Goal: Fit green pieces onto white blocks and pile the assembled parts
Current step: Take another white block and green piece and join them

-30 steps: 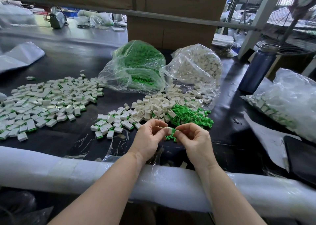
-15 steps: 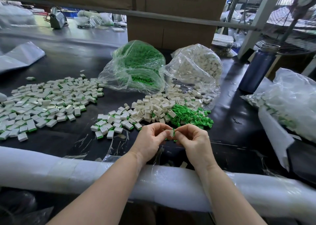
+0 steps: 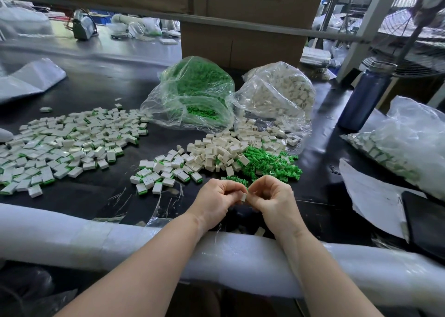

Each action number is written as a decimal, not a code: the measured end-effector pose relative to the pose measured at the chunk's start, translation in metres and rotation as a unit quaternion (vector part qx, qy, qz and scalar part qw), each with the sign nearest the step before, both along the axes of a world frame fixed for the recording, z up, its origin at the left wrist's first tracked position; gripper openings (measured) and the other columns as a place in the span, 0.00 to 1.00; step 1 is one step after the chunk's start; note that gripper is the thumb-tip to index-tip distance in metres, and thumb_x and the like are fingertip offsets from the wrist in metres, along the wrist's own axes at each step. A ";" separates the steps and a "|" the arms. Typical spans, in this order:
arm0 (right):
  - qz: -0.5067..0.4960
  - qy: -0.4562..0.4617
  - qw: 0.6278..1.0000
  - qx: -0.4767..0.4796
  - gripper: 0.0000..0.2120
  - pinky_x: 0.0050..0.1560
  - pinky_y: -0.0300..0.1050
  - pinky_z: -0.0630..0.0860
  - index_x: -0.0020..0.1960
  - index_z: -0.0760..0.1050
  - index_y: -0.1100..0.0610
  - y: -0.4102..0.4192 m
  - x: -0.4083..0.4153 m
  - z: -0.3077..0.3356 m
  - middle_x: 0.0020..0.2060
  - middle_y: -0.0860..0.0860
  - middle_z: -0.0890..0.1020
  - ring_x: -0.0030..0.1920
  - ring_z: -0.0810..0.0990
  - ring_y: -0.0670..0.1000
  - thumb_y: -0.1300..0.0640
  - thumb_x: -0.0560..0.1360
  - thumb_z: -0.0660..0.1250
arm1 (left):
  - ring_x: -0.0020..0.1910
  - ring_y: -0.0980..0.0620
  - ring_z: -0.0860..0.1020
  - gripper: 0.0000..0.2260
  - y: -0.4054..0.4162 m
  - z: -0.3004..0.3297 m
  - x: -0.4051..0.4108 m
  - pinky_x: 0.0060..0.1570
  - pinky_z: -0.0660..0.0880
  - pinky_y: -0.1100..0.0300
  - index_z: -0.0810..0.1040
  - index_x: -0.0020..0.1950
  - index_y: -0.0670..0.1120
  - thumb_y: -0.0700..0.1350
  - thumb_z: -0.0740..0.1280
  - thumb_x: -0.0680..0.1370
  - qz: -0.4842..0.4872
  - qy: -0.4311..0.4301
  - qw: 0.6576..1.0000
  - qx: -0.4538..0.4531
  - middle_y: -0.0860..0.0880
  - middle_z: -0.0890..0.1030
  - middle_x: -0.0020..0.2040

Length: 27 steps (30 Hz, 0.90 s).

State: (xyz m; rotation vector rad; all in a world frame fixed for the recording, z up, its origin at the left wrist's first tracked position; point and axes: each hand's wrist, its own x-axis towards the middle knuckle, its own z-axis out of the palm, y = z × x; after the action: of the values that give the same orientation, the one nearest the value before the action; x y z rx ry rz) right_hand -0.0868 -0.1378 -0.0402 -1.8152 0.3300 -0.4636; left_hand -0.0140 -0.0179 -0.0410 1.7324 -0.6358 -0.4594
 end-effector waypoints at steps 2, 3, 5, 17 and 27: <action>0.000 0.000 1.000 0.001 0.13 0.33 0.41 0.73 0.35 0.74 0.55 0.000 0.000 -0.001 0.27 0.50 0.77 0.29 0.73 0.46 0.71 0.68 0.71 | 0.31 0.62 0.74 0.06 0.000 0.000 0.000 0.40 0.72 0.71 0.81 0.47 0.40 0.35 0.65 0.77 -0.003 0.000 1.000 0.003 0.52 0.78 0.34; 0.000 -0.002 1.000 0.006 0.12 0.33 0.42 0.72 0.35 0.75 0.55 0.000 0.000 -0.001 0.27 0.50 0.77 0.29 0.73 0.47 0.71 0.68 0.71 | 0.30 0.63 0.74 0.06 0.000 0.001 0.000 0.38 0.71 0.72 0.81 0.46 0.41 0.35 0.65 0.77 -0.002 0.003 1.000 -0.001 0.52 0.78 0.34; -0.001 -0.007 1.000 0.024 0.10 0.32 0.40 0.73 0.37 0.76 0.56 0.000 0.001 -0.002 0.27 0.51 0.78 0.29 0.74 0.46 0.70 0.69 0.70 | 0.28 0.65 0.73 0.06 0.000 0.002 -0.001 0.35 0.70 0.72 0.81 0.46 0.43 0.36 0.64 0.77 0.004 0.009 1.000 -0.013 0.53 0.78 0.33; -0.028 -0.015 0.997 0.074 0.06 0.31 0.36 0.76 0.38 0.79 0.58 -0.001 0.003 -0.002 0.28 0.51 0.82 0.28 0.77 0.44 0.64 0.73 0.69 | 0.43 0.53 0.77 0.05 0.000 -0.002 -0.001 0.50 0.75 0.62 0.80 0.47 0.49 0.39 0.70 0.74 0.045 -0.121 0.992 -0.003 0.54 0.77 0.45; -0.025 0.003 0.998 0.054 0.07 0.31 0.36 0.75 0.37 0.78 0.60 -0.001 0.002 -0.002 0.28 0.53 0.80 0.28 0.76 0.44 0.65 0.73 0.68 | 0.38 0.63 0.76 0.05 0.000 -0.005 0.004 0.42 0.72 0.72 0.79 0.44 0.50 0.42 0.66 0.77 0.040 -0.044 0.998 -0.007 0.57 0.80 0.38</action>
State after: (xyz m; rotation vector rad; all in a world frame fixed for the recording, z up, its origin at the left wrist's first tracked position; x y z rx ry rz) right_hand -0.0846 -0.1390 -0.0422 -1.7065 0.3988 -0.4662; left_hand -0.0104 -0.0175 -0.0461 1.7656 -0.6282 -0.3228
